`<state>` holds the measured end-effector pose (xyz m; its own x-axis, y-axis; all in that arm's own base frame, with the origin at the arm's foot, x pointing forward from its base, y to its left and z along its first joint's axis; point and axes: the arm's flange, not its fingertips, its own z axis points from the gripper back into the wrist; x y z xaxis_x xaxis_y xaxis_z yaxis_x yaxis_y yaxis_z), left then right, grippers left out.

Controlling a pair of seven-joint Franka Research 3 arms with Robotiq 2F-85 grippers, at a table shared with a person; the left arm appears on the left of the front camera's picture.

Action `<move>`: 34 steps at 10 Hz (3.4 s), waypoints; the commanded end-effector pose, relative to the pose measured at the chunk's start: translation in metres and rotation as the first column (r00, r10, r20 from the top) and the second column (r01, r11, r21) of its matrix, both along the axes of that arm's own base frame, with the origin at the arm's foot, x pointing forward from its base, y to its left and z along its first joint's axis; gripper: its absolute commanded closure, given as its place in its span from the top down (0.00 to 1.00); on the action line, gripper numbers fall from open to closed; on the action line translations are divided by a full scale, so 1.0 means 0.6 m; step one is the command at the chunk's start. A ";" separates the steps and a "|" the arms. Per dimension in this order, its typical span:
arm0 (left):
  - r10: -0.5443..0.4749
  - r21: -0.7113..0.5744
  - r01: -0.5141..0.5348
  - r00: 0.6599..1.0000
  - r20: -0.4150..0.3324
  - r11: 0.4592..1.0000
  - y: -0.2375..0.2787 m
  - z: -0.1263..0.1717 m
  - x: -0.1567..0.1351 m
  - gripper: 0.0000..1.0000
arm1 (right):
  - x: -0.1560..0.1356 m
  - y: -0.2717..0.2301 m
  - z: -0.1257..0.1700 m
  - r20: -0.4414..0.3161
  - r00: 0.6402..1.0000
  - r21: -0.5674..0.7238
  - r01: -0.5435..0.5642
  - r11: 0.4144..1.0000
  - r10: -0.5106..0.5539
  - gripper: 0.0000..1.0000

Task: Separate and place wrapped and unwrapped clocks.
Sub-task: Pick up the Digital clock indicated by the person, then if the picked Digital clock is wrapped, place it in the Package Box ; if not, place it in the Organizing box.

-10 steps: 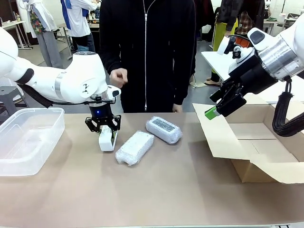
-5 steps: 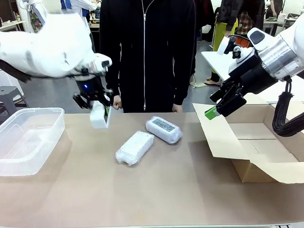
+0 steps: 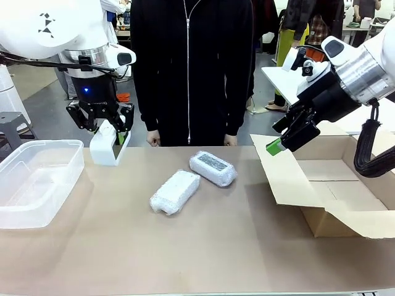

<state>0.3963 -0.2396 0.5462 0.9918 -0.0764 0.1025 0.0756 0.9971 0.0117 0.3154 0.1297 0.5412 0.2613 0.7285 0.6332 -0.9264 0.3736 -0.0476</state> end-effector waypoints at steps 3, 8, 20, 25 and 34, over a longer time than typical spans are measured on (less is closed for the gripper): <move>0.001 0.016 -0.002 0.999 0.036 1.000 0.003 0.010 0.001 0.00 | 0.002 -0.001 -0.001 -0.005 1.000 0.023 -0.027 0.999 0.027 1.00; 0.001 0.016 -0.002 0.999 0.036 1.000 0.003 0.010 0.001 0.00 | 0.002 -0.001 -0.001 -0.005 1.000 0.023 -0.027 0.999 0.027 1.00; 0.118 0.075 -0.119 0.993 0.021 0.990 0.154 0.050 0.016 0.51 | 0.002 -0.001 -0.001 -0.005 1.000 0.023 -0.027 0.999 0.027 1.00; 0.112 0.088 -0.115 0.993 0.043 0.989 0.359 -0.024 0.101 0.51 | 0.002 -0.001 -0.001 -0.005 1.000 0.023 -0.027 0.999 0.027 1.00; 0.157 0.180 -0.157 0.987 0.015 0.971 0.419 -0.264 0.197 0.51 | 0.002 -0.001 -0.001 -0.005 1.000 0.023 -0.027 0.999 0.027 1.00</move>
